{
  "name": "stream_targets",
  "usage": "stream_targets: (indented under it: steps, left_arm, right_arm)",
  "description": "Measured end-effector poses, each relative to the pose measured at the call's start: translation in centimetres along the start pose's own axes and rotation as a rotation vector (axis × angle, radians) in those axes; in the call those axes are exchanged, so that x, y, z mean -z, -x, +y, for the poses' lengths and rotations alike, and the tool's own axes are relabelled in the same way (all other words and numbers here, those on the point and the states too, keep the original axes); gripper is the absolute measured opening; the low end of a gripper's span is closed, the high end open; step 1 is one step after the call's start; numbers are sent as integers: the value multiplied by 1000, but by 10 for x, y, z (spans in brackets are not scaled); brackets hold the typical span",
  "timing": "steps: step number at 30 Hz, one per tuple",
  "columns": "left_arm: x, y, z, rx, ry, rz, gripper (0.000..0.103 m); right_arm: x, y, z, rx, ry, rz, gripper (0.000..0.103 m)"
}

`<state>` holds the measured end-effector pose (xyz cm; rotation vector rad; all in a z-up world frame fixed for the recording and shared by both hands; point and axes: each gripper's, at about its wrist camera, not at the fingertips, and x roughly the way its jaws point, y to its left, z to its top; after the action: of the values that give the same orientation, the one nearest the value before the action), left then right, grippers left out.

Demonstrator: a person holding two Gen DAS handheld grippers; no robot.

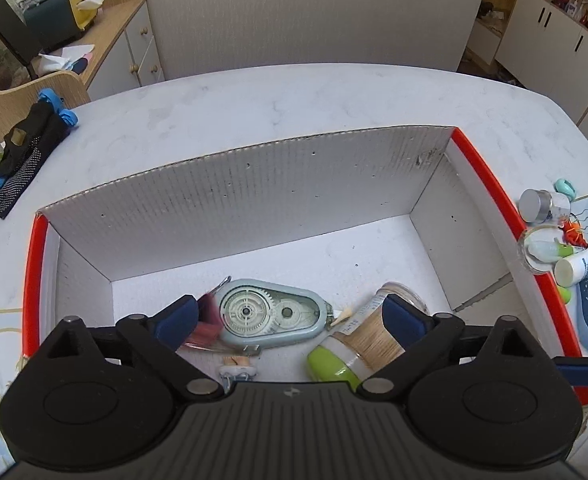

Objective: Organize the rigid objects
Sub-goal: 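Withdraw both grippers from the box toward the white tube and highlighter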

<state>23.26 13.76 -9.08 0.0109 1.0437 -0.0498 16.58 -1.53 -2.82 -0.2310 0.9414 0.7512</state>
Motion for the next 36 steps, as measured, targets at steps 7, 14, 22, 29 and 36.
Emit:
stream_targets:
  steps: [7, 14, 22, 29, 36]
  left_arm:
    - [8, 18, -11, -6, 29, -35, 99]
    - [14, 45, -34, -34, 49, -71, 99]
    - [21, 78, -75, -29, 41, -136, 99]
    - [30, 93, -117, -5, 7, -170, 99]
    - [37, 95, -157, 36, -23, -188, 99]
  right_arm:
    - [13, 22, -14, 1, -16, -31, 71]
    - [27, 53, -35, 0, -46, -73, 71]
    - [44, 83, -67, 0, -95, -127, 81]
    - [63, 112, -104, 34, -156, -185, 90]
    - [87, 128, -146, 77, -208, -195, 94]
